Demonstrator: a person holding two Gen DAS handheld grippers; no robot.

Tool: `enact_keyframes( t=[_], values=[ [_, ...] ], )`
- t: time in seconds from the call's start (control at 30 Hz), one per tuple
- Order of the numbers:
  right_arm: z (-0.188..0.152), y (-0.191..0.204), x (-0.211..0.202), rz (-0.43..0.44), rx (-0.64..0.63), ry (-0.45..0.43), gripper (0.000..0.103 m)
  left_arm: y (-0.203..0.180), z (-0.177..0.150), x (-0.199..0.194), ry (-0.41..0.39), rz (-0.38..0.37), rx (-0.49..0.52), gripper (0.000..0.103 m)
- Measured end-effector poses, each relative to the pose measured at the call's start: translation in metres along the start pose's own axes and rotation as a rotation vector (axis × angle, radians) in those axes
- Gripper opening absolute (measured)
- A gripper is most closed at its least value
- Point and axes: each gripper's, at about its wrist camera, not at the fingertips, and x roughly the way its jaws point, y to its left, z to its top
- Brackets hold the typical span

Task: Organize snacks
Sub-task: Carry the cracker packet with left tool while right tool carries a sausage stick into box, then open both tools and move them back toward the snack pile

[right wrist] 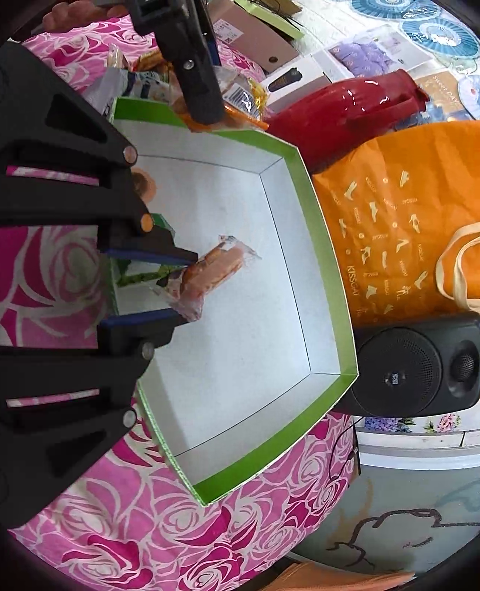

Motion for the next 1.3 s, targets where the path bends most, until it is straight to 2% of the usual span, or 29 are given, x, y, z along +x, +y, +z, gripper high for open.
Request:
enact_keyframes(
  t=[0.1, 0.13, 0.17, 0.2, 0.23, 0.3, 0.33, 0.4, 0.57, 0.8, 1.0, 1.17, 1.3],
  values=[
    [0.003, -0.001, 0.004, -0.002, -0.008, -0.006, 0.026, 0.000, 0.003, 0.008, 0.002, -0.006, 0.004, 0.063],
    [0.003, -0.002, 0.006, -0.002, -0.010, -0.008, 0.034, 0.000, 0.003, 0.009, -0.001, -0.002, 0.004, 0.066],
    [0.004, -0.002, 0.007, -0.002, -0.015, -0.014, 0.047, 0.000, 0.004, 0.010, -0.008, 0.002, 0.005, 0.066],
    [0.005, -0.001, 0.006, -0.002, -0.022, -0.022, 0.053, 0.000, 0.005, 0.010, -0.015, 0.005, 0.005, 0.070],
    [0.004, -0.001, 0.006, -0.002, -0.028, -0.031, 0.065, 0.001, 0.005, 0.009, -0.032, 0.008, 0.002, 0.082],
    [0.004, -0.002, 0.004, -0.001, -0.032, -0.051, 0.071, 0.004, 0.006, 0.003, -0.086, 0.040, -0.016, 0.097],
    [0.004, -0.003, 0.004, -0.002, -0.029, -0.054, 0.075, 0.006, 0.007, -0.001, -0.121, 0.063, -0.024, 0.101],
    [0.004, -0.004, 0.004, -0.006, -0.017, -0.053, 0.083, 0.009, 0.008, -0.007, -0.148, 0.094, -0.038, 0.103],
    [0.004, -0.002, -0.002, -0.008, -0.005, -0.058, 0.094, 0.014, 0.009, -0.010, -0.125, 0.128, -0.048, 0.103],
    [0.003, 0.012, -0.029, -0.008, -0.042, -0.090, 0.095, 0.009, 0.000, -0.030, -0.139, 0.134, -0.038, 0.103],
    [-0.002, 0.026, -0.057, 0.010, -0.057, -0.121, 0.099, 0.009, -0.010, -0.064, -0.168, 0.153, -0.055, 0.103],
    [-0.014, 0.041, -0.076, 0.048, -0.079, -0.131, 0.100, 0.023, -0.033, -0.098, -0.188, 0.172, -0.103, 0.103],
    [-0.029, 0.056, -0.081, 0.078, -0.120, -0.101, 0.100, 0.040, -0.057, -0.113, -0.170, 0.159, -0.147, 0.103]
  ],
)
